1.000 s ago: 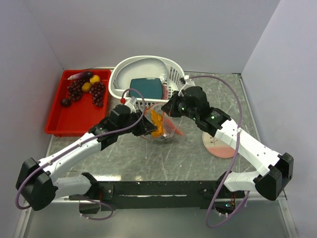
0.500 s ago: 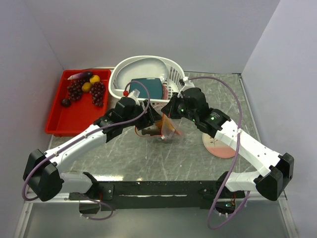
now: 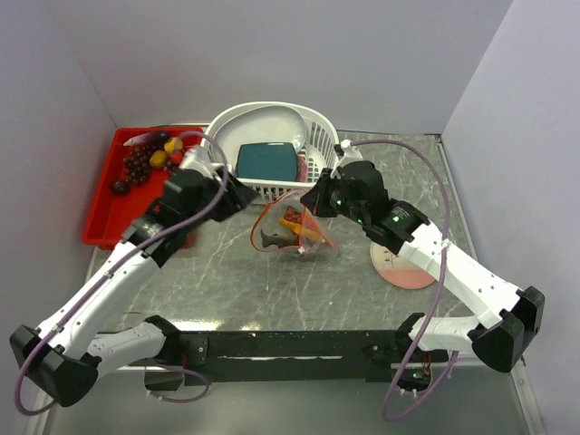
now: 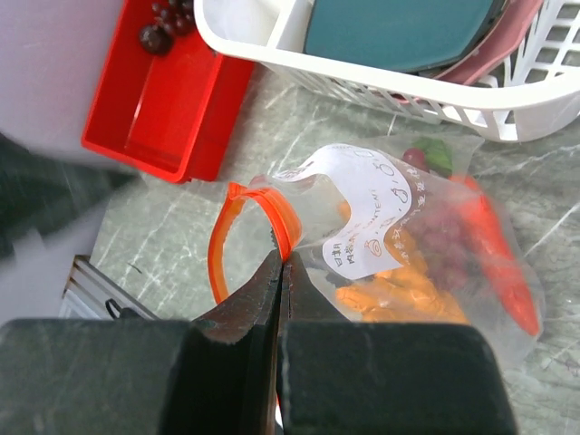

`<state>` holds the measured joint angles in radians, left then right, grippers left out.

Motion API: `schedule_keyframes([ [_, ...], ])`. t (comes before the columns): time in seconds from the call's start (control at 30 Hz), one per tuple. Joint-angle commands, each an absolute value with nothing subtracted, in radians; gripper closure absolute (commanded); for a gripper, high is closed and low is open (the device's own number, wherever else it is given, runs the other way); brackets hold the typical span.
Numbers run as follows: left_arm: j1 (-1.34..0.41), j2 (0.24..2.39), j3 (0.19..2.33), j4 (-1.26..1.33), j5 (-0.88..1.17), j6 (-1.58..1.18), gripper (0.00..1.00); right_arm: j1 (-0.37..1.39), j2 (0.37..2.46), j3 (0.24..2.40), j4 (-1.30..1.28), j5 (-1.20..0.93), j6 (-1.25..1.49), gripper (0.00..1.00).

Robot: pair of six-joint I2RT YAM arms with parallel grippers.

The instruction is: Place the food in the zip-top bag and seal the zipper

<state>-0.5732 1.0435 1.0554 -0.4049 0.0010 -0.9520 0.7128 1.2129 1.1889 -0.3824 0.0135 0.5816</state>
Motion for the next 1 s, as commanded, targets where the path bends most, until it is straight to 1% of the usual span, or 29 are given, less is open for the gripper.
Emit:
schedule_keyframes([
  [0.0, -0.38, 1.057, 1.144, -0.448, -0.104, -0.871, 0.34, 0.703, 1.138, 1.174, -0.344, 0.026, 0.56, 1.0],
  [0.07, -0.3, 1.104, 1.161, -0.413, -0.113, -0.844, 0.31, 0.701, 1.126, 1.148, -0.33, 0.014, 0.56, 1.0],
  [0.1, -0.219, 1.124, 1.166, -0.4, -0.114, -0.838, 0.3, 0.701, 1.123, 1.138, -0.324, 0.003, 0.56, 1.0],
  [0.13, -0.178, 1.173, 1.176, -0.388, -0.114, -0.835, 0.27, 0.701, 1.118, 1.129, -0.318, 0.003, 0.557, 1.0],
  [0.2, -0.07, 1.23, 1.19, -0.332, -0.071, -0.833, 0.27, 0.699, 1.115, 1.105, -0.304, -0.032, 0.549, 1.0],
  [0.3, 0.032, 1.371, 1.285, -0.302, -0.048, -0.83, 0.27, 0.696, 1.12, 1.089, -0.301, -0.043, 0.529, 1.0],
  [0.33, 0.046, 1.449, 1.317, -0.313, -0.066, -0.81, 0.26, 0.693, 1.12, 1.086, -0.301, -0.044, 0.525, 1.0],
  [0.4, 0.074, 1.527, 1.411, -0.325, -0.123, -0.763, 0.26, 0.689, 1.118, 1.074, -0.295, -0.054, 0.52, 1.0],
  [0.43, 0.083, 1.611, 1.442, -0.331, -0.124, -0.709, 0.24, 0.687, 1.117, 1.069, -0.287, -0.072, 0.519, 1.0],
  [0.5, 0.104, 1.696, 1.538, -0.35, -0.118, -0.657, 0.21, 0.686, 1.115, 1.054, -0.275, -0.095, 0.523, 1.0],
  [0.53, 0.109, 1.776, 1.57, -0.371, -0.124, -0.603, 0.19, 0.686, 1.115, 1.048, -0.269, -0.11, 0.523, 1.0],
  [0.63, 0.118, 1.915, 1.67, -0.388, -0.126, -0.523, 0.19, 0.683, 1.114, 1.043, -0.265, -0.123, 0.523, 1.0],
  [0.83, 0.121, 2.097, 1.775, -0.358, -0.043, -0.411, 0.2, 0.681, 1.111, 1.031, -0.252, -0.147, 0.525, 1.0],
  [0.97, 0.121, 2.178, 1.831, -0.38, -0.044, -0.394, 0.19, 0.683, 1.118, 1.029, -0.249, -0.161, 0.523, 1.0],
])
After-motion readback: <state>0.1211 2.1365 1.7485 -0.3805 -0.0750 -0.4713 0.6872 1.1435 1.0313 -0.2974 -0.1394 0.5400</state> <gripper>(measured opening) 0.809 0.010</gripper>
